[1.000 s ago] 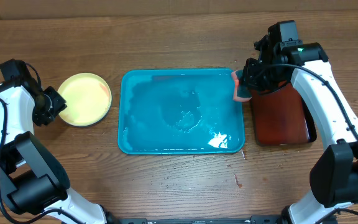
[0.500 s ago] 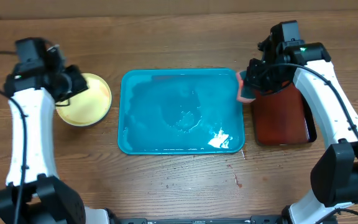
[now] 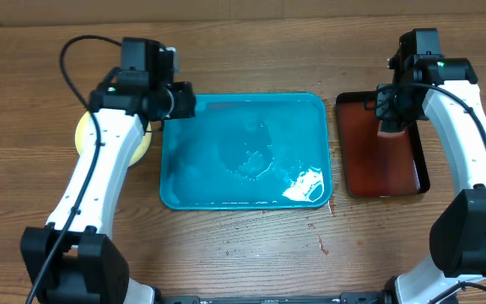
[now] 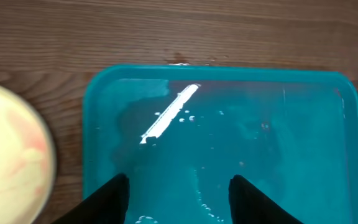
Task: Clean dirty plates on tray and stack at the side
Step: 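Lower the sponge into the dark red tray and open the right gripper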
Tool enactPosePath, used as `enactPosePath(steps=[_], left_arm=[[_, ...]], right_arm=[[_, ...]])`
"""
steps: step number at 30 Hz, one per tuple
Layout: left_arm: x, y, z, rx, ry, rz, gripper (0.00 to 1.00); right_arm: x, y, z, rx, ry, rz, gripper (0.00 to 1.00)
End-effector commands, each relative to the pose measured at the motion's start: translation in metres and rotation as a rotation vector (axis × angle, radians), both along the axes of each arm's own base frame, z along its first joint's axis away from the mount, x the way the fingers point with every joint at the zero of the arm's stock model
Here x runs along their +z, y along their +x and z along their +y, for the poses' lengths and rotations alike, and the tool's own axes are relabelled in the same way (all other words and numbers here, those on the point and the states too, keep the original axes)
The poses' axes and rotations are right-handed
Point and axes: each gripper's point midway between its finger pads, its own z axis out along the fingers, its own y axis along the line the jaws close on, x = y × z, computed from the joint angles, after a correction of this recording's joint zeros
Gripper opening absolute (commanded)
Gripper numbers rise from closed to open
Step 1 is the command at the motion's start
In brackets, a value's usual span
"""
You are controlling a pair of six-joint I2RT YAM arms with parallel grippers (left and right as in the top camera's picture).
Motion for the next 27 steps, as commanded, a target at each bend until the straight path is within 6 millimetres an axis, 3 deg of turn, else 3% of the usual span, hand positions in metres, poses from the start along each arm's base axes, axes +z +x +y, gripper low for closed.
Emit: enactPosePath(steps=[1,4,11,16,18,21,22,24,27], left_arm=[[-0.007,0.002,-0.012,-0.042,0.019,0.002,0.56],[-0.013,0.002,-0.021,-0.064,0.022,0.015,0.62],[-0.03,0.003,-0.024,-0.068,0.027,0.054,0.7],[-0.033,0.003,-0.024,-0.069,0.028,0.062,0.78],[-0.033,0.004,-0.024,-0.069,0.028,0.058,0.83],[-0.031,0.007,-0.024,-0.069,0.026,0.046,1.0],[-0.031,0.007,-0.024,-0.069,0.025,0.043,1.0],[-0.031,0.008,-0.025,-0.069,0.025,0.04,1.0],[-0.031,0.008,-0.025,-0.069,0.025,0.041,1.0]], right_arm=[[-0.013,0.002,-0.009,0.087,-0.031,0.038,0.04],[-0.033,0.0,-0.003,0.136,0.032,0.066,0.04],[-0.078,-0.012,-0.009,0.124,0.043,0.079,0.04],[-0.098,-0.018,-0.009,0.152,0.035,0.077,0.06],[-0.099,-0.017,-0.008,0.152,0.036,0.074,0.12],[-0.096,-0.015,-0.009,0.15,0.035,0.067,0.4],[-0.095,-0.014,-0.009,0.145,0.036,0.065,0.44],[-0.087,-0.011,-0.009,0.119,0.041,0.061,0.47],[-0.061,-0.004,-0.01,0.094,0.047,0.048,0.51]])
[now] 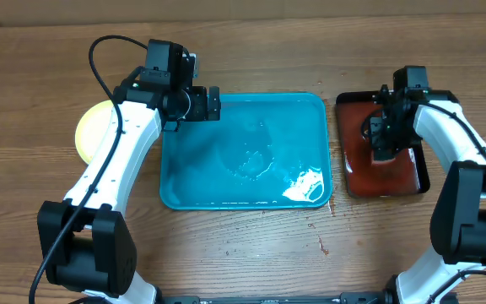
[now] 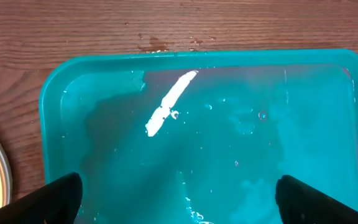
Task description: Clean dirty plates on tray and stack at the side
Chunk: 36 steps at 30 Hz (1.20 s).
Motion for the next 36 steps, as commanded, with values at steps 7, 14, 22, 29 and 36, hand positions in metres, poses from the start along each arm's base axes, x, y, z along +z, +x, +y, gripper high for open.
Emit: enactPosePath(steps=[7,14,22,29,36], left_arm=[[0.0,0.002,-0.001,-0.011,0.01,-0.007,1.0],[0.0,0.002,-0.001,-0.011,0.01,-0.007,1.0],[0.0,0.002,-0.001,-0.011,0.01,-0.007,1.0],[0.0,0.002,-0.001,-0.011,0.01,-0.007,1.0],[0.0,0.002,-0.001,-0.011,0.01,-0.007,1.0]], right_arm=[[0.154,0.033,0.007,-0.018,0.058,-0.211,0.95],[0.289,-0.01,0.025,0.021,0.132,-0.423,1.0],[0.387,-0.088,0.06,0.056,0.306,-0.66,1.0],[0.416,-0.126,0.064,0.082,0.302,-0.775,1.0],[0.412,-0.137,0.06,0.069,0.278,-0.761,1.0]])
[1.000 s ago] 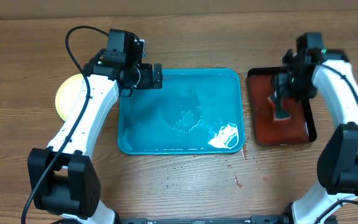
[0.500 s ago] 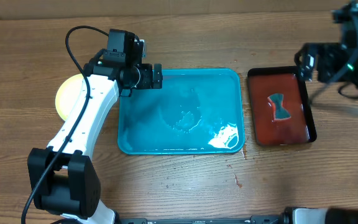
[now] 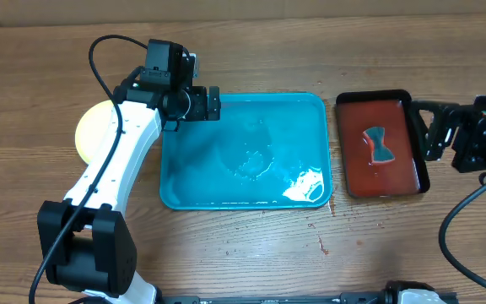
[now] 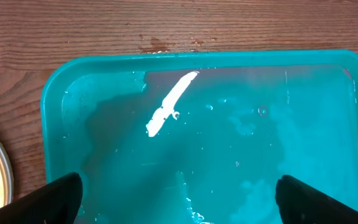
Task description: Clean dirty plates on tray and stack at the side
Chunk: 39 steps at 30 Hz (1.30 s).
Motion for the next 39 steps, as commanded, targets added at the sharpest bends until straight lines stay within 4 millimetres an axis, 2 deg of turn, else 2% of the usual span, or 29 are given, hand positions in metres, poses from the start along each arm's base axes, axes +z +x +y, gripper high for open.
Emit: enactPosePath(steps=[1,5,8,11,14,18,23,24,30,34,39], left_arm=[[0.0,0.002,-0.002,-0.013,0.007,-0.006,1.0],[0.0,0.002,-0.002,-0.013,0.007,-0.006,1.0],[0.0,0.002,-0.002,-0.013,0.007,-0.006,1.0],[0.0,0.002,-0.002,-0.013,0.007,-0.006,1.0],[0.0,0.002,-0.002,-0.013,0.007,-0.006,1.0],[0.0,0.002,-0.002,-0.012,0.007,-0.006,1.0],[0.0,0.002,-0.002,-0.012,0.007,-0.006,1.0],[0.0,0.002,-0.002,-0.012,0.007,-0.006,1.0],[0.0,0.002,-0.002,-0.013,0.007,-0.006,1.0],[0.0,0.002,-0.002,-0.013,0.007,-0.006,1.0],[0.0,0.002,-0.002,-0.013,0.007,-0.006,1.0]], right_arm=[[-0.001,-0.002,-0.003,-0.015,-0.006,0.008,1.0],[-0.003,0.008,-0.008,-0.036,-0.024,-0.018,1.0],[0.004,0.02,-0.009,-0.037,-0.029,-0.12,1.0],[-0.001,0.028,-0.009,-0.038,-0.033,-0.226,1.0],[-0.023,0.032,-0.012,-0.053,-0.045,-0.31,1.0],[-0.062,0.031,-0.012,-0.053,-0.049,-0.436,1.0],[-0.108,0.019,-0.004,-0.03,-0.048,-0.617,1.0],[-0.124,0.014,-0.001,-0.021,-0.046,-0.675,1.0],[-0.179,0.006,0.001,-0.021,-0.043,-0.803,1.0],[-0.204,0.006,0.001,-0.022,-0.043,-0.825,1.0],[-0.226,0.007,-0.003,-0.047,-0.048,-0.81,1.0]])
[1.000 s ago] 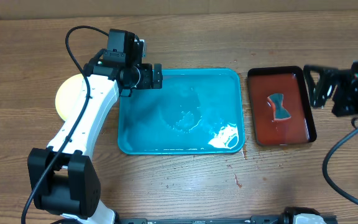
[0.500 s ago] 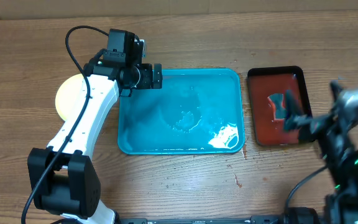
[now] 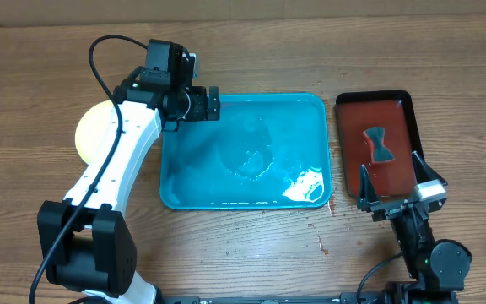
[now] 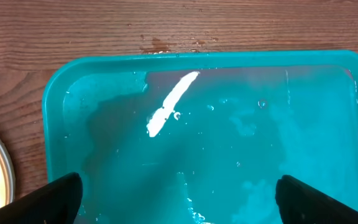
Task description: Clean dirty plates on tray and stack at the side
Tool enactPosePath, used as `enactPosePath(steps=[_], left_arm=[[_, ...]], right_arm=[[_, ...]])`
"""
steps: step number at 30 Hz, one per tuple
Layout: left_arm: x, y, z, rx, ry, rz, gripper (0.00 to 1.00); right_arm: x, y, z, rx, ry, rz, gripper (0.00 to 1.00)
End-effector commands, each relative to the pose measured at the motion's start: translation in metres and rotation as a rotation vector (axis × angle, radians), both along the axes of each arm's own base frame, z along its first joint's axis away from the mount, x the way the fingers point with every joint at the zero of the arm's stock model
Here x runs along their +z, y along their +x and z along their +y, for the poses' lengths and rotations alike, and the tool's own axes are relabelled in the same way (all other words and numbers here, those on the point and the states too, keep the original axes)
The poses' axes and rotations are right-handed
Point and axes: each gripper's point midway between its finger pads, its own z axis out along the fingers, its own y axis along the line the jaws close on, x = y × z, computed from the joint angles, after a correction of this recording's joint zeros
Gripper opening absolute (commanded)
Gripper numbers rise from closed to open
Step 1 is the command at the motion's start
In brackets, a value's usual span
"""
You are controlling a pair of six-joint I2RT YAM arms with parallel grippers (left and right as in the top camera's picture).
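Observation:
The teal tray (image 3: 243, 181) holds a film of water and foam and has no plate in it. One pale yellow plate (image 3: 91, 133) lies on the table left of the tray, partly under my left arm; its rim shows in the left wrist view. My left gripper (image 3: 201, 103) hovers wide open over the tray's far left corner (image 4: 61, 74), holding nothing. A grey-blue hourglass-shaped sponge (image 3: 380, 143) lies in the dark red tray (image 3: 399, 173). My right gripper (image 3: 392, 179) stands open at that tray's near edge, apart from the sponge.
A white glare streak (image 4: 171, 102) shows on the water. Small red spots (image 3: 321, 245) mark the wood in front of the teal tray. The right arm's base (image 3: 433, 262) sits at the table's front right.
My right arm was stretched out at the table's right edge beside the red tray; now it is folded at the front, its open gripper at the red tray's near edge. The left arm is unchanged.
At first my left gripper stood narrowly open at the teal tray's left end and the right was down on the sponge in the red tray. Then the left was farther right and wide open. Later the sponge lay free and the right arm was away; now it is folded in front.

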Motion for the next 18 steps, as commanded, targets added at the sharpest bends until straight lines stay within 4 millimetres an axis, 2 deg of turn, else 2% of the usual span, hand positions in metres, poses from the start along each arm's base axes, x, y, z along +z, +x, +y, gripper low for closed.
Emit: enactPosePath(steps=[1,10,14,18], left_arm=[[0.0,0.002,-0.002,-0.014,0.004,-0.005,1.0],[0.0,0.002,-0.002,-0.014,0.004,-0.005,1.0],[0.0,0.002,-0.002,-0.014,0.004,-0.005,1.0],[0.0,0.002,-0.002,-0.014,0.004,-0.005,1.0]], right_arm=[[-0.007,-0.001,-0.003,-0.022,0.008,-0.01,1.0],[-0.036,-0.002,-0.006,-0.046,0.011,0.066,1.0],[-0.06,-0.002,-0.003,-0.032,0.014,0.165,1.0],[-0.059,-0.002,0.001,-0.017,0.014,0.161,1.0]])
